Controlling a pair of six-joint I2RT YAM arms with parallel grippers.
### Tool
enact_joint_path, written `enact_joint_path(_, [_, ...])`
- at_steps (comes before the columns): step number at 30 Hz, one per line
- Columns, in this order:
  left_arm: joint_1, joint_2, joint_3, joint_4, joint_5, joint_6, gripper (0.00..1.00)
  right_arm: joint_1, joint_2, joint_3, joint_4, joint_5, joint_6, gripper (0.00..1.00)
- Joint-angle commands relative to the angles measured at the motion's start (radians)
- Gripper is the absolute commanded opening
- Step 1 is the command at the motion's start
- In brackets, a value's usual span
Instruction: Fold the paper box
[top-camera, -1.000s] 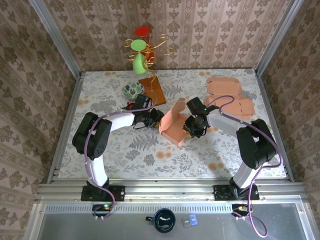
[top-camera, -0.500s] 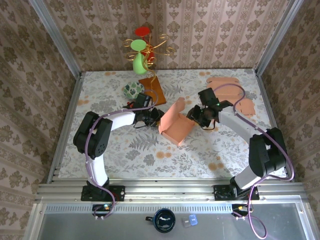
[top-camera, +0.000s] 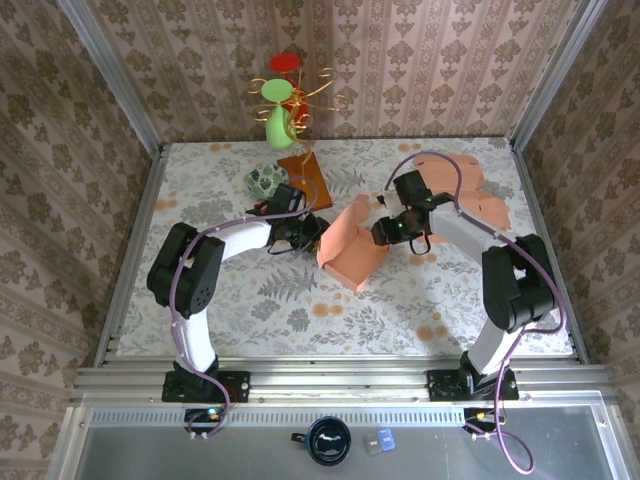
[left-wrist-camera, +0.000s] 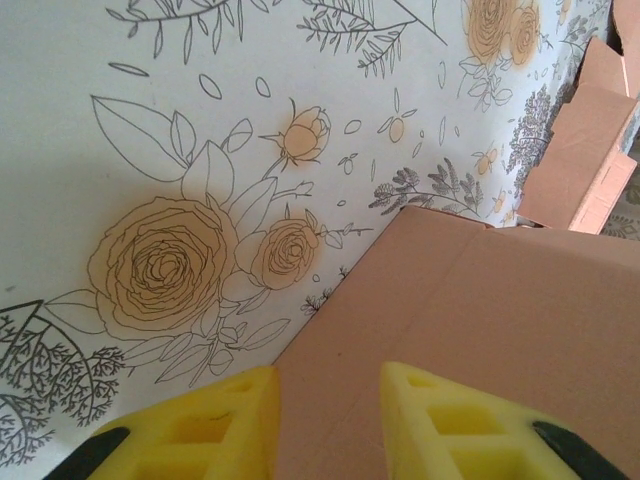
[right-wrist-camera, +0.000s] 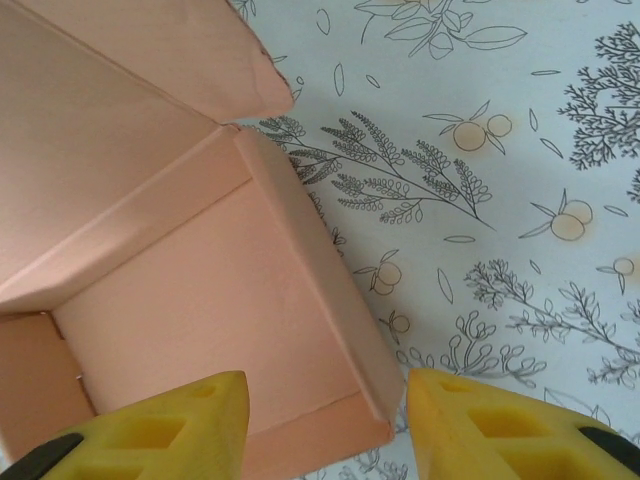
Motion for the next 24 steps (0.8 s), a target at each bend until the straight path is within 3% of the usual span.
enact_joint_path(1, [-0.005,0.016,0.012,-0.02,0.013,0.022,0.33,0.017,0.029,0.058,-0.022,0.035,-0.057,0.48])
enact_joint_path(12, [0.002,0.012,0.016,-0.037,0.016,0.034,0.33,0.041,0.14,0.105,-0.027,0.075,-0.038,0.47])
enact_joint_path(24, [0.043,-0.023,0.018,-0.093,-0.006,0.076,0.38,0.082,0.165,0.113,-0.067,0.257,0.051,0.27])
